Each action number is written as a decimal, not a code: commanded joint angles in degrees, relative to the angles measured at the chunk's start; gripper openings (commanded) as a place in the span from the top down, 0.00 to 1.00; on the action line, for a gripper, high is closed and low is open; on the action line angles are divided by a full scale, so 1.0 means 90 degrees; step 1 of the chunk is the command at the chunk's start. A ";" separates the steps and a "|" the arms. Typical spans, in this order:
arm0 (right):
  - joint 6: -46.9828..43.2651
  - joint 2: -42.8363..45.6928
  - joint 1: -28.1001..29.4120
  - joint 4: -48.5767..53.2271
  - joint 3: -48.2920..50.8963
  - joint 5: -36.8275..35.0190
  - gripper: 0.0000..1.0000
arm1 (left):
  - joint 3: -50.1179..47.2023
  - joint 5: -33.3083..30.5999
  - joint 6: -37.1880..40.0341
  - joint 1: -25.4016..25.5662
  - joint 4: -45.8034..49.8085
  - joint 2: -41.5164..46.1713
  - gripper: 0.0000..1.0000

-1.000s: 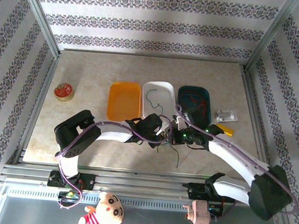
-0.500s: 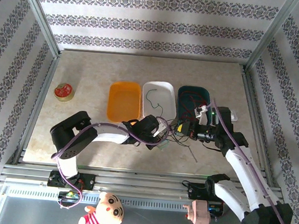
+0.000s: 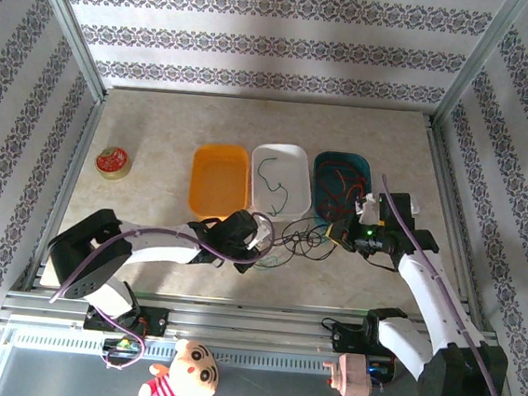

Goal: Untangle the cables

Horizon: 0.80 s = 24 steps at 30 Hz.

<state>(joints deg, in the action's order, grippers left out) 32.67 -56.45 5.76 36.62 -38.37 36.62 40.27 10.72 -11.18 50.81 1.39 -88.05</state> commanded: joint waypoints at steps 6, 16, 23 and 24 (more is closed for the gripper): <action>-0.0088 -0.0508 0.0158 0.0162 0.0376 -0.0821 0.97 | 0.0201 0.0103 0.0234 -0.0264 0.0758 0.0967 0.58; 0.0307 -0.0975 0.0550 -0.0547 0.0296 0.0472 0.97 | 0.1350 0.0155 0.1252 0.0252 0.0647 0.0273 0.25; 0.0789 -0.0774 0.0551 -0.1106 0.0355 0.1239 0.97 | 0.1991 0.0855 0.1111 0.0331 -0.0560 -0.1104 0.31; 0.0834 -0.0766 0.0546 -0.1167 0.0383 0.1319 0.96 | 0.2091 0.0926 0.1080 0.0331 -0.0672 -0.1296 0.32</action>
<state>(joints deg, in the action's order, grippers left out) 37.87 -64.31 10.39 29.06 -35.46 43.75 56.69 15.62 -2.07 52.88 1.17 -96.73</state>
